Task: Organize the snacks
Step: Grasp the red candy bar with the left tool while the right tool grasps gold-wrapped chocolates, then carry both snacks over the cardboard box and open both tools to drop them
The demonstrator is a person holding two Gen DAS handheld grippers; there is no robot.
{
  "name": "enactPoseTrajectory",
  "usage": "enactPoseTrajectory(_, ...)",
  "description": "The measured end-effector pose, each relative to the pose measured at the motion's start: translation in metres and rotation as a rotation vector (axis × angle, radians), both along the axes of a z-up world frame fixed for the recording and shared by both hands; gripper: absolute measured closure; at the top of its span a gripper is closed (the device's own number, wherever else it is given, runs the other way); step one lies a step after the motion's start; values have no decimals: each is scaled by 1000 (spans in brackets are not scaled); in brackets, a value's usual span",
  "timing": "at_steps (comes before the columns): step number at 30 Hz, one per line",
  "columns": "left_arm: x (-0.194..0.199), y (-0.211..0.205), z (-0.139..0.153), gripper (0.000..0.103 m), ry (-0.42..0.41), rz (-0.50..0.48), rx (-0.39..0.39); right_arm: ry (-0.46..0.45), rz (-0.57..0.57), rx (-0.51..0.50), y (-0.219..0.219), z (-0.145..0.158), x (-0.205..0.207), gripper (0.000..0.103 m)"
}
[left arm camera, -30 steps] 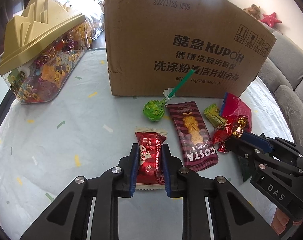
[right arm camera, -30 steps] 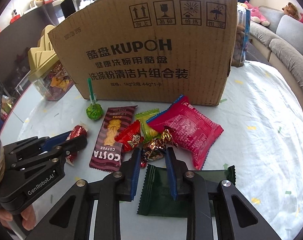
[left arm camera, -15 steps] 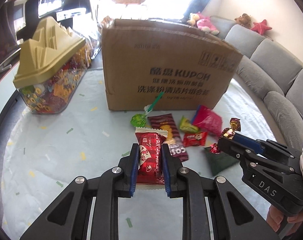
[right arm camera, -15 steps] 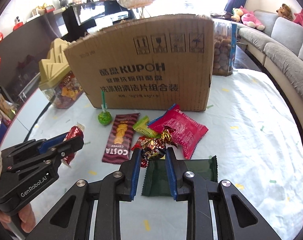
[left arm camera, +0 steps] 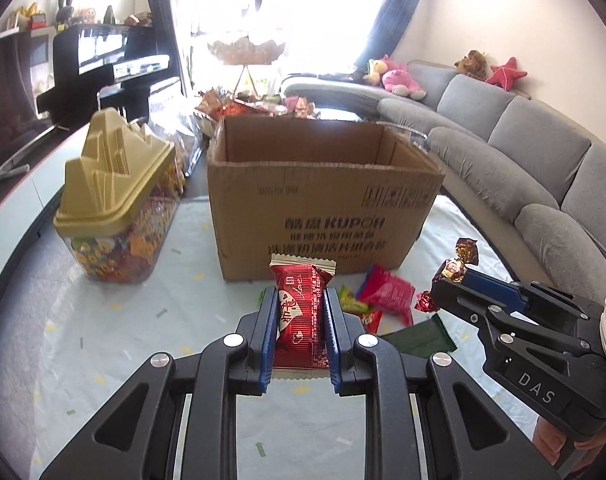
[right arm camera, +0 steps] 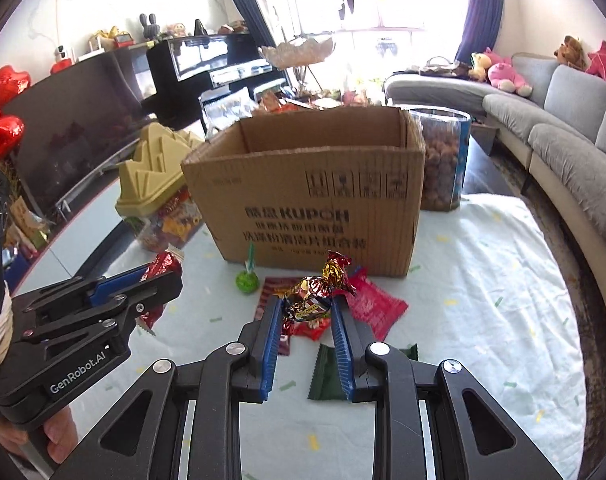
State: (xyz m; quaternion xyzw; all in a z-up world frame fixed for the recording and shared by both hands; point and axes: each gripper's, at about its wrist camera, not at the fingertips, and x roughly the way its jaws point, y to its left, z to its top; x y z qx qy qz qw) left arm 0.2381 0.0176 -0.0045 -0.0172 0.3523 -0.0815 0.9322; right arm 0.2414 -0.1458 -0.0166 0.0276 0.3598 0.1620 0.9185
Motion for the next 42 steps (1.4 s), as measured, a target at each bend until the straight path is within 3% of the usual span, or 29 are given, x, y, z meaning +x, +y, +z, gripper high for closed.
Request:
enactPoseTrajectory(13,26,0,55,80,-108,-16,12,-107,0,10,2,51,19,77)
enactPoseTrajectory(22,68,1,81,80,-102,-12,40,-138,1,2,5,82,58,77)
enactPoseTrajectory(31,111,1,85,80,-77,-2,72,-140,0,-27,13,98,100,77)
enactPoseTrajectory(39,151,2,72,80,-19,-1,66,-107,-3,-40,16,88,131,77)
enactPoseTrajectory(42,159,2,68,69,-12,9,79,-90,-12,-42,16,83,143,77)
